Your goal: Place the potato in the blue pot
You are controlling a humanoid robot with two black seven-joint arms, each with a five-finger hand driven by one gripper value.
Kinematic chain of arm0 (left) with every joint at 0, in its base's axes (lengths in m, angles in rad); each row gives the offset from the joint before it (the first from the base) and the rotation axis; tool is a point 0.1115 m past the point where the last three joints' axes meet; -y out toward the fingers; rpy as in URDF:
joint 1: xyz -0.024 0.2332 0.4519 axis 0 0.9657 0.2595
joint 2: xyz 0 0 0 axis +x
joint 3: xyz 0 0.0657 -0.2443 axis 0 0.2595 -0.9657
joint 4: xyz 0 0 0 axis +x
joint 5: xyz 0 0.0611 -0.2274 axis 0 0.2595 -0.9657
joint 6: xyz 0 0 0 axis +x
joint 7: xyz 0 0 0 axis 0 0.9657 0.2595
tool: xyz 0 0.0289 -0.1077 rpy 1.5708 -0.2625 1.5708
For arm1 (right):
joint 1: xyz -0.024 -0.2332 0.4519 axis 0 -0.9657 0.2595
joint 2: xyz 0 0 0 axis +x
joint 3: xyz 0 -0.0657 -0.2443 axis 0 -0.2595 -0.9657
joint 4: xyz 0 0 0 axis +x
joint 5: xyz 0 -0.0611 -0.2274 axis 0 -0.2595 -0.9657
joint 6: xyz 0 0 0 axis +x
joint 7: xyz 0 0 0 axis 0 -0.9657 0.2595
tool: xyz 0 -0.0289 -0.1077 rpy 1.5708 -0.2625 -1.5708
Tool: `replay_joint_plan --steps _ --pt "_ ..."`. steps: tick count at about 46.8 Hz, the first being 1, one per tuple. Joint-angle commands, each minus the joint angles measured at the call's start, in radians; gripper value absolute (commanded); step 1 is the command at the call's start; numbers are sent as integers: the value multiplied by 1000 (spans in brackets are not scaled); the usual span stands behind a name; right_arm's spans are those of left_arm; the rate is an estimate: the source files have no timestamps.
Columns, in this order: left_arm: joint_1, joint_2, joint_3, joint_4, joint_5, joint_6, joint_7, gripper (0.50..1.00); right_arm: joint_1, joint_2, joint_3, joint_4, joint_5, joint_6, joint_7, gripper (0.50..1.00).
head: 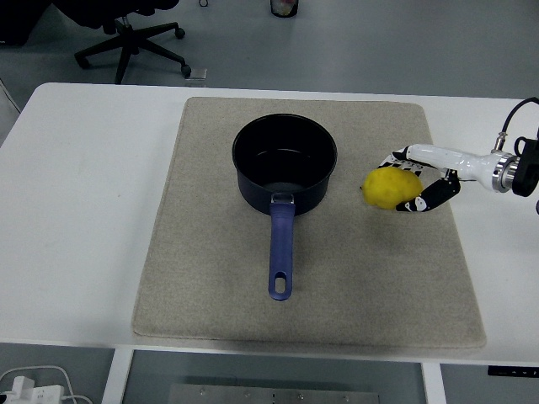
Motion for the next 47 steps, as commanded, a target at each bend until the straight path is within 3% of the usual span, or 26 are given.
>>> replay_joint_plan --steps 1,7,17,27,47 --pt "0 0 0 0 0 0 0 996 20 -3 2 0 6 6 0 500" --pt "0 0 0 0 0 0 0 996 60 -6 3 0 29 14 0 500" --pt "0 0 0 0 0 0 0 996 164 -9 3 0 133 78 0 500" --pt "0 0 0 0 0 0 0 996 242 11 -4 -1 165 81 -2 500" --pt "0 0 0 0 0 0 0 996 330 200 -56 -76 182 71 21 500"
